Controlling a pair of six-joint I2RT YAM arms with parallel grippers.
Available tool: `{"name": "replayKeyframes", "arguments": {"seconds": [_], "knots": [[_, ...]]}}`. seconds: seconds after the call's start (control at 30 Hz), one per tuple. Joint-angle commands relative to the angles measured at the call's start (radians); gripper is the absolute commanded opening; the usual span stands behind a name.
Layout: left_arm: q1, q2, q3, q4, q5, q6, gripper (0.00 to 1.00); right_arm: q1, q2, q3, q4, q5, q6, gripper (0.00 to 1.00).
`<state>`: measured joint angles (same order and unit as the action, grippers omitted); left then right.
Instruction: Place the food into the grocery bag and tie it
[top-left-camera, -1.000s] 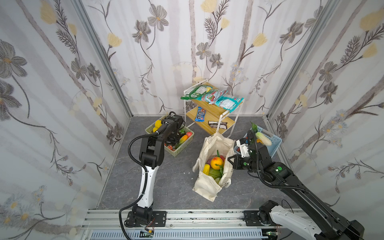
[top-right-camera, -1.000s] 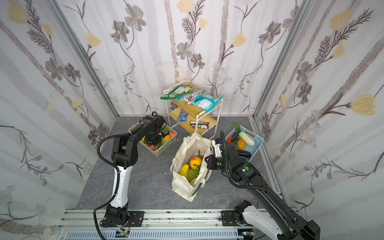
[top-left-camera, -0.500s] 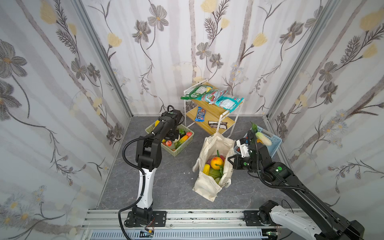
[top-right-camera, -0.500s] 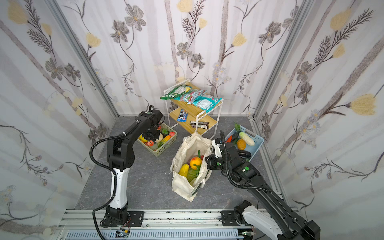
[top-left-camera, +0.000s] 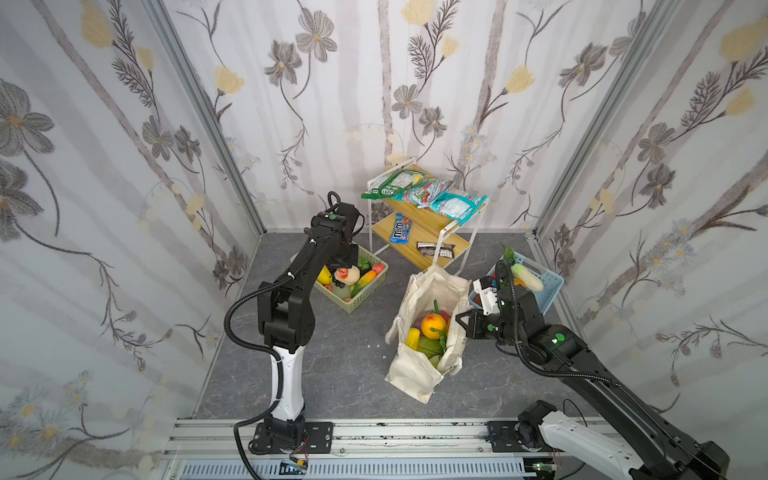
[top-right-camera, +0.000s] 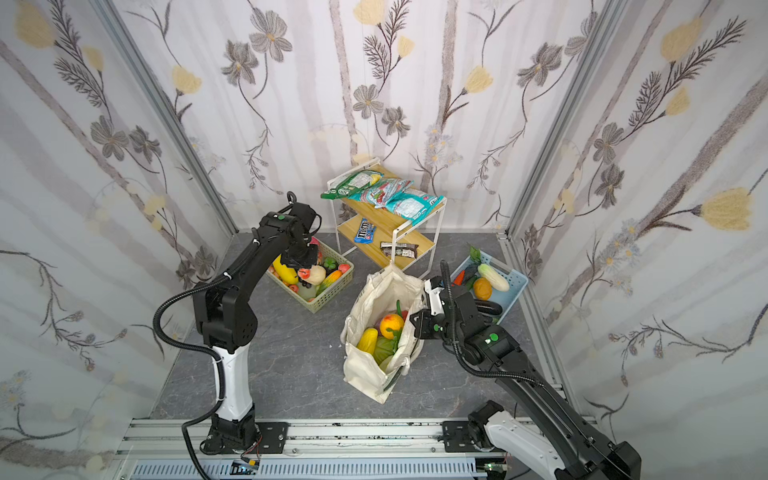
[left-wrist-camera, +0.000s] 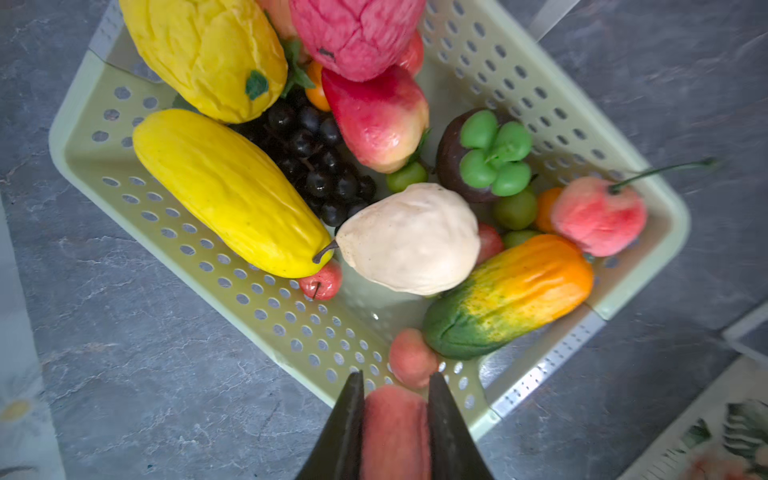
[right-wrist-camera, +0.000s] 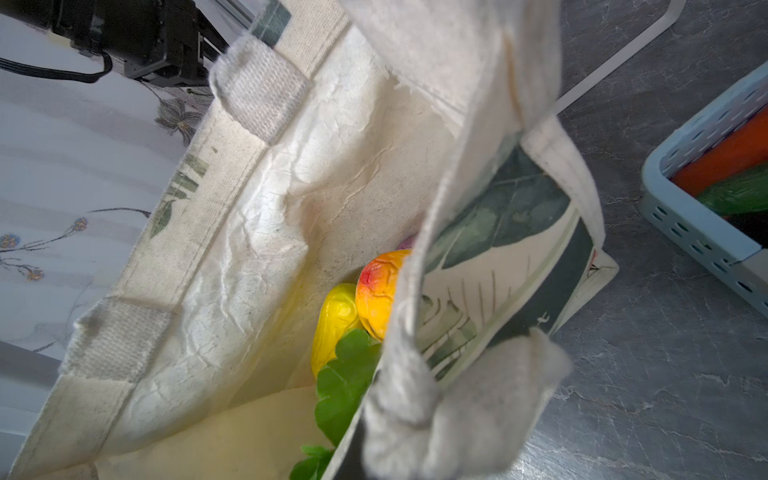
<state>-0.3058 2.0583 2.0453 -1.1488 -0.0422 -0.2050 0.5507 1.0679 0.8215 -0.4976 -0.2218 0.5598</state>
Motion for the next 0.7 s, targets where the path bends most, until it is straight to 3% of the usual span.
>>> {"name": "replayKeyframes", "arguments": {"seconds": [0.0,0.33,0.67], "knots": [[-0.001,-0.057,-0.017,0.056,0.126,-0.039,0.24,0.001,0.006,-0.004,0.004,0.007,0.004,0.09],[-0.016,-0.194,-0.077,0.198,0.412,-0.167,0.25,0.001,0.007,-0.005,0.007,0.001,0.006,0.08],[-0.128,-0.310,-0.157,0.357,0.538,-0.299,0.26,0.002,0.012,-0.001,0.009,0.000,0.005,0.08]]}}
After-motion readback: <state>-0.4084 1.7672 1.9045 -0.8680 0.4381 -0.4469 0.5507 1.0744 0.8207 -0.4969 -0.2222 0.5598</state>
